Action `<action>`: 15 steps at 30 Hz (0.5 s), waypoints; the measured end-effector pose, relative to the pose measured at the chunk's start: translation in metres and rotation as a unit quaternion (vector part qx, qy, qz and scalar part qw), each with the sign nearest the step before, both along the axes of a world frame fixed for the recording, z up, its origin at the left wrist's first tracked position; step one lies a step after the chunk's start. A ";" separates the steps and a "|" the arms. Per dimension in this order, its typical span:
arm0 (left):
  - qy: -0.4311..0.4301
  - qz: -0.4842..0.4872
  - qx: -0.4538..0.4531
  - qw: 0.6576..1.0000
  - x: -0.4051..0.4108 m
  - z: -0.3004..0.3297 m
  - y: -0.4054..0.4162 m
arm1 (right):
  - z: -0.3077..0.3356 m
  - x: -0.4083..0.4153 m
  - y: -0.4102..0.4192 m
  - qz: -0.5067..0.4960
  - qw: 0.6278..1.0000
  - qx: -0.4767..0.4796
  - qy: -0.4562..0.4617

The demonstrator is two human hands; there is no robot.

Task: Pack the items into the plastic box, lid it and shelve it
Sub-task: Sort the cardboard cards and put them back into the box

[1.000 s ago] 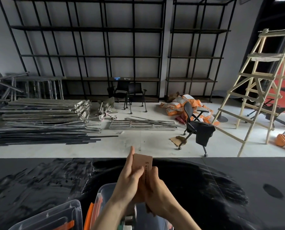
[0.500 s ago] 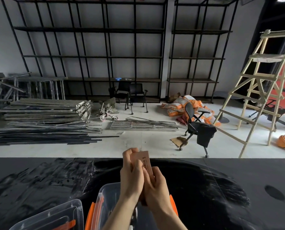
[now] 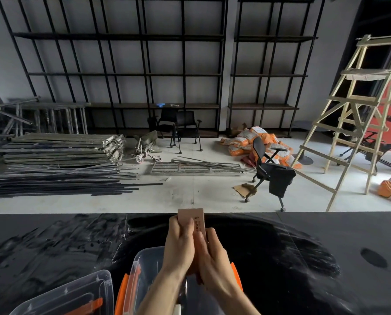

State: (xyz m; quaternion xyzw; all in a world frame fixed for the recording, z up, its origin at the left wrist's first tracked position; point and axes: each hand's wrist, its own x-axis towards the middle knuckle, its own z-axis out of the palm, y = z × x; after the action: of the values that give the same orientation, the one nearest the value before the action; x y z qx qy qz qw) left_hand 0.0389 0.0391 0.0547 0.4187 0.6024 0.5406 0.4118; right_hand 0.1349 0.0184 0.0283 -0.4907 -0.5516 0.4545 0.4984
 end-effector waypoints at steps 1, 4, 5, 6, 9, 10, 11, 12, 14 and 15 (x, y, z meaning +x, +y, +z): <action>0.011 0.006 -0.009 1.000 -0.003 -0.003 0.000 | 0.001 0.006 0.003 -0.007 1.000 -0.006 -0.024; 0.029 0.009 -0.041 0.999 -0.001 -0.009 -0.005 | 0.005 0.019 0.012 -0.025 0.993 0.014 -0.112; 0.021 -0.005 -0.056 0.998 0.002 -0.011 -0.007 | 0.004 0.019 0.013 -0.017 0.991 0.010 -0.136; -0.005 -0.023 -0.073 0.997 0.007 -0.012 -0.010 | 0.003 0.019 0.013 -0.010 0.989 -0.002 -0.145; -0.076 -0.067 -0.116 0.988 0.015 -0.014 -0.017 | -0.005 0.021 0.009 -0.018 0.984 -0.020 -0.177; -0.069 -0.071 -0.122 0.988 0.015 -0.015 -0.019 | -0.008 0.024 0.007 -0.028 0.977 -0.007 -0.210; -0.059 -0.073 -0.125 0.988 0.013 -0.018 -0.022 | -0.010 0.027 0.006 -0.051 0.967 0.019 -0.250; -0.043 -0.077 -0.129 0.988 0.011 -0.021 -0.023 | -0.012 0.031 0.005 -0.089 0.953 0.055 -0.284; 0.010 -0.102 -0.152 0.983 0.006 -0.028 -0.026 | -0.014 0.042 0.006 -0.162 0.932 0.109 -0.306; 0.044 -0.118 -0.173 0.977 0.004 -0.032 -0.027 | -0.016 0.047 0.008 -0.169 0.931 0.099 -0.308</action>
State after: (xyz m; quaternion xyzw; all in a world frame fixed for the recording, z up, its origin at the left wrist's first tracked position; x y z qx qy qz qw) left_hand 0.0427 0.0125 0.0223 0.4326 0.6506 0.3568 0.5121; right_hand 0.1823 0.0261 0.0122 -0.6411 -0.6285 0.1334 0.4198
